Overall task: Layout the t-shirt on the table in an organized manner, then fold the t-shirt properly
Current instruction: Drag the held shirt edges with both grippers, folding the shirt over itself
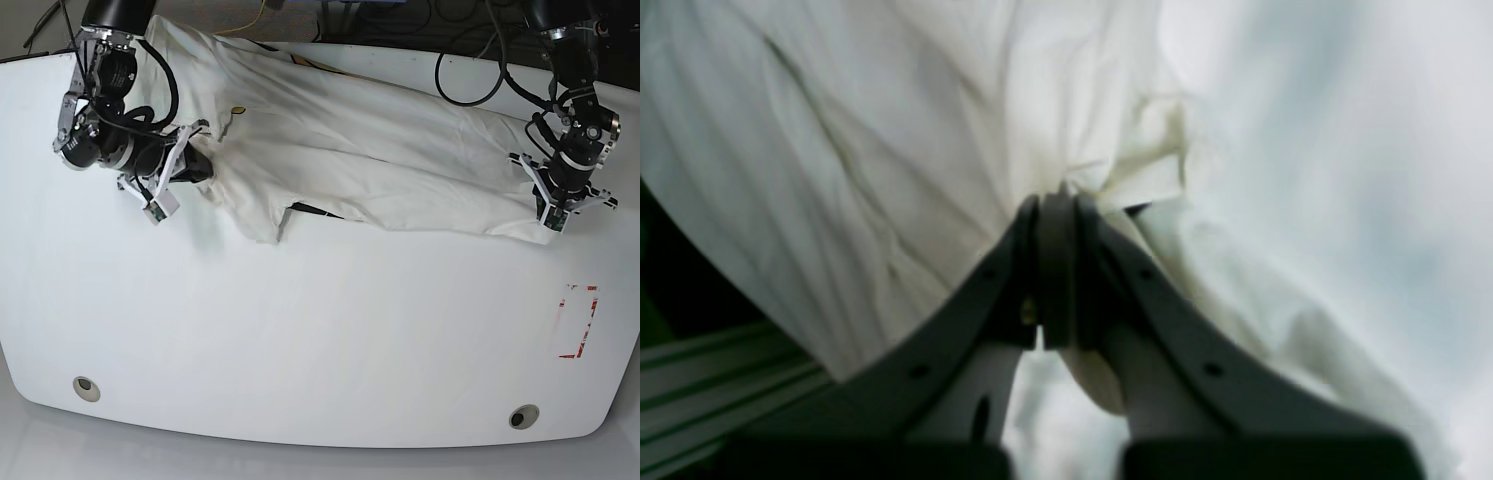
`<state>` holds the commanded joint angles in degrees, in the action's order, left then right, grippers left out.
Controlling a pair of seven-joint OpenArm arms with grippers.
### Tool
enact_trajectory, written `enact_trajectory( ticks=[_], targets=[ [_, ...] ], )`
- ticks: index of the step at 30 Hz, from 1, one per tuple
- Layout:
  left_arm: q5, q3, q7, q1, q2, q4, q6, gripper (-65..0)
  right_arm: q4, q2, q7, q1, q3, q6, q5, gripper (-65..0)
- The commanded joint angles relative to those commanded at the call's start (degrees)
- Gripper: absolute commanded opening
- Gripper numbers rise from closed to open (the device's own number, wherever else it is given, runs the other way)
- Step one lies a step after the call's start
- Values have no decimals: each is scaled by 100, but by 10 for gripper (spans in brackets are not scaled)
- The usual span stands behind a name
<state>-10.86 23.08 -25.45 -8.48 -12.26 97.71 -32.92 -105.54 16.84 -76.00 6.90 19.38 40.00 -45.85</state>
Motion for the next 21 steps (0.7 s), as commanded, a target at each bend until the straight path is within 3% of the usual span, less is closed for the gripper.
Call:
enact_trajectory(
  ticks=[13,21],
  targets=[
    [9,70,9,123,-167,35,0,-625,18,167,-9,35,35,0,0,-650],
    [26,237,26,545,-167,44,0,-625,229,246,-9,-545,44,0,0,-650]
  ],
)
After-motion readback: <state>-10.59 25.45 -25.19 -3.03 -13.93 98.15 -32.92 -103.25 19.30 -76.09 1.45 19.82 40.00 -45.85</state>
